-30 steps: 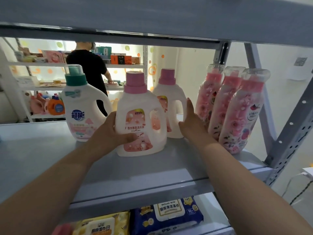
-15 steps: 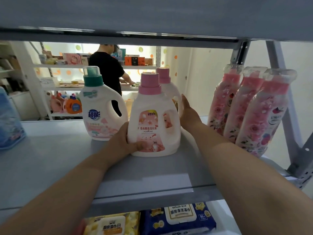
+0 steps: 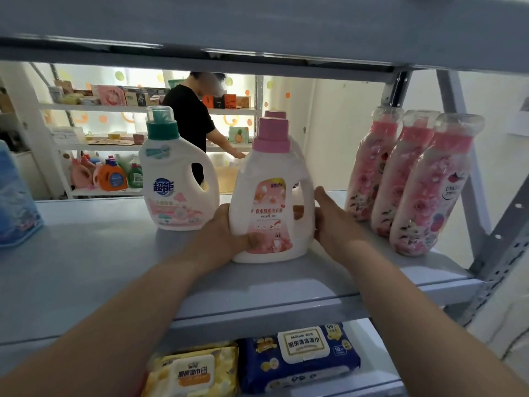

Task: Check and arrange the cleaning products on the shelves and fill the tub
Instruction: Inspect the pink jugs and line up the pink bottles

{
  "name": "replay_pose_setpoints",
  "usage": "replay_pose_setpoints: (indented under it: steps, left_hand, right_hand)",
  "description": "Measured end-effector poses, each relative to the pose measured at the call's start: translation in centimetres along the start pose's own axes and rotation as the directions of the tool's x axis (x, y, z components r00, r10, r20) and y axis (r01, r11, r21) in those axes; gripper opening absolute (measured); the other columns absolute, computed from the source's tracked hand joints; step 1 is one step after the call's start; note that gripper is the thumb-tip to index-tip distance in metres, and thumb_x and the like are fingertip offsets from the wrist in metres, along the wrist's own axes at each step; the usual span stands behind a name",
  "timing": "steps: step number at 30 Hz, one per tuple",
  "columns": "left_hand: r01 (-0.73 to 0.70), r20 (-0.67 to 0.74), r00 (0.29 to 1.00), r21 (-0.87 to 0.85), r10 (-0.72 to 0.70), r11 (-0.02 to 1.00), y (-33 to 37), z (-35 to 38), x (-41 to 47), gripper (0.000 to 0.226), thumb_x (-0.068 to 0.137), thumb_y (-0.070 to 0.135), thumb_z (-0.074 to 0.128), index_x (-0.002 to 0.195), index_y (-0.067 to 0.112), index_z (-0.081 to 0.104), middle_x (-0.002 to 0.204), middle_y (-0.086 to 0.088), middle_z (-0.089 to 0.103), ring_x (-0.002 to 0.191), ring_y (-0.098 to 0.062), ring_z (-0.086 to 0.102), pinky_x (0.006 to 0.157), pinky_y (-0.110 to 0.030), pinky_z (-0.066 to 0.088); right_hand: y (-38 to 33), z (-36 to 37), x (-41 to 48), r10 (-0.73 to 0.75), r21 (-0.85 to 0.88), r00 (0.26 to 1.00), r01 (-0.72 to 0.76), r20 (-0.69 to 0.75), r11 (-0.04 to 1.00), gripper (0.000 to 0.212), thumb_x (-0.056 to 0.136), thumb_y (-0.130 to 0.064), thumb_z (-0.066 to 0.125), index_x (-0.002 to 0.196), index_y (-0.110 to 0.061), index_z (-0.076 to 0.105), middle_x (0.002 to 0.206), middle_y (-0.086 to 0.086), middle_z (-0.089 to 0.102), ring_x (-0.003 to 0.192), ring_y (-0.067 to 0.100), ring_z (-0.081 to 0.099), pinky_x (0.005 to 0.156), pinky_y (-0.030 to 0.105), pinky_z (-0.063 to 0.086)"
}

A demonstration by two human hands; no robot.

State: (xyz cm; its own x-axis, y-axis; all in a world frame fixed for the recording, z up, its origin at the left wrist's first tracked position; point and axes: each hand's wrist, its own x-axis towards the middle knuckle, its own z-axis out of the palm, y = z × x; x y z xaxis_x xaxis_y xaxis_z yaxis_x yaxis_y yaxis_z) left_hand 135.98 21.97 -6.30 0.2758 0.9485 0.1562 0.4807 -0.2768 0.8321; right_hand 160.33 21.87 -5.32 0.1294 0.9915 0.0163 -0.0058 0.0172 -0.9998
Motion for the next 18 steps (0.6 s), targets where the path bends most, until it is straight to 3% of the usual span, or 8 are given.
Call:
replay_pose_setpoints:
  steps: [3, 6, 9, 12, 15, 17, 18]
  left_hand:
    - [0.061, -0.006, 0.998, -0.059, -0.062, 0.996, 0.7, 0.4, -2.2, 0.077, 0.075, 0.051, 0.083, 0.135, 0.032, 0.038, 0.12, 0.016, 0.056, 0.107, -0.008, 0.057, 0.083, -0.026, 0.047]
    - [0.06, 0.02, 0.998, -0.147, -0.058, 0.987, 1.2, -0.2, -5.4, 0.077, 0.069, 0.064, 0.074, 0.131, 0.038, 0.037, 0.119, 0.021, 0.057, 0.102, 0.003, 0.056, 0.077, -0.02, 0.045]
    - [0.029, 0.037, 0.999, -0.162, -0.024, 0.986, 1.2, -1.2, -8.3, 0.086, 0.064, 0.086, 0.062, 0.133, 0.039, 0.042, 0.115, 0.025, 0.063, 0.095, 0.001, 0.064, 0.077, -0.02, 0.052]
    - [0.013, 0.007, 1.0, -0.231, -0.012, 0.973, 0.6, -2.3, -11.4, 0.103, 0.056, 0.096, 0.059, 0.138, 0.036, 0.042, 0.119, 0.019, 0.067, 0.102, -0.005, 0.069, 0.09, -0.037, 0.058]
    - [-0.026, -0.028, 0.999, -0.31, 0.018, 0.95, -0.1, -3.2, -15.0, 0.084, 0.07, 0.086, 0.059, 0.14, 0.047, 0.032, 0.117, 0.024, 0.063, 0.104, -0.005, 0.067, 0.089, -0.037, 0.058]
    - [-0.042, -0.073, 0.997, -0.356, 0.017, 0.933, -0.5, -3.8, -17.0, 0.054, 0.079, 0.079, 0.058, 0.125, 0.071, 0.032, 0.112, 0.029, 0.065, 0.099, -0.012, 0.072, 0.075, -0.041, 0.062]
    - [-0.042, -0.109, 0.994, -0.394, -0.001, 0.918, -0.9, -4.0, -17.6, 0.041, 0.083, 0.077, 0.055, 0.118, 0.077, 0.033, 0.112, 0.031, 0.066, 0.097, -0.014, 0.073, 0.069, -0.038, 0.063]
  right_hand:
    - [1.6, 0.0, -2.0, -0.013, -0.132, 1.0, 0.01, -0.027, 0.991, 0.087, 0.073, -0.098, 0.043, 0.139, -0.044, 0.058, 0.135, -0.011, 0.067, 0.129, 0.018, 0.06, 0.115, 0.05, 0.041]
    - [2.2, 0.3, -4.9, -0.021, -0.187, 0.999, 0.014, -0.033, 0.982, 0.089, 0.064, -0.105, 0.042, 0.138, -0.058, 0.052, 0.138, -0.011, 0.065, 0.131, 0.024, 0.058, 0.115, 0.057, 0.039]
    - [0.9, 2.3, -9.2, -0.046, -0.11, 0.998, 0.041, -0.038, 0.993, 0.071, 0.075, -0.087, 0.05, 0.136, -0.049, 0.057, 0.127, -0.004, 0.072, 0.12, 0.027, 0.066, 0.109, 0.059, 0.046]
    - [0.8, 4.4, -12.6, -0.063, 0.09, 0.997, 0.066, -0.034, 0.994, 0.041, 0.101, -0.049, 0.054, 0.139, -0.034, 0.057, 0.106, 0.001, 0.078, 0.096, 0.023, 0.075, 0.097, 0.055, 0.055]
    - [1.0, 6.6, -16.0, 0.013, 0.321, 1.0, -0.005, -0.024, 0.947, 0.027, 0.106, -0.04, 0.046, 0.126, -0.039, 0.065, 0.107, 0.008, 0.079, 0.092, 0.025, 0.076, 0.088, 0.05, 0.058]
    - [1.0, 8.1, -18.1, 0.08, 0.475, 0.992, -0.115, 0.093, 0.873, 0.04, 0.104, -0.051, 0.041, 0.12, -0.036, 0.074, 0.125, 0.015, 0.073, 0.112, 0.034, 0.071, 0.095, 0.054, 0.056]
    - [1.3, 8.8, -19.0, 0.097, 0.529, 0.982, -0.169, 0.162, 0.831, 0.05, 0.103, -0.056, 0.038, 0.127, -0.029, 0.073, 0.133, 0.016, 0.068, 0.121, 0.036, 0.066, 0.099, 0.054, 0.055]
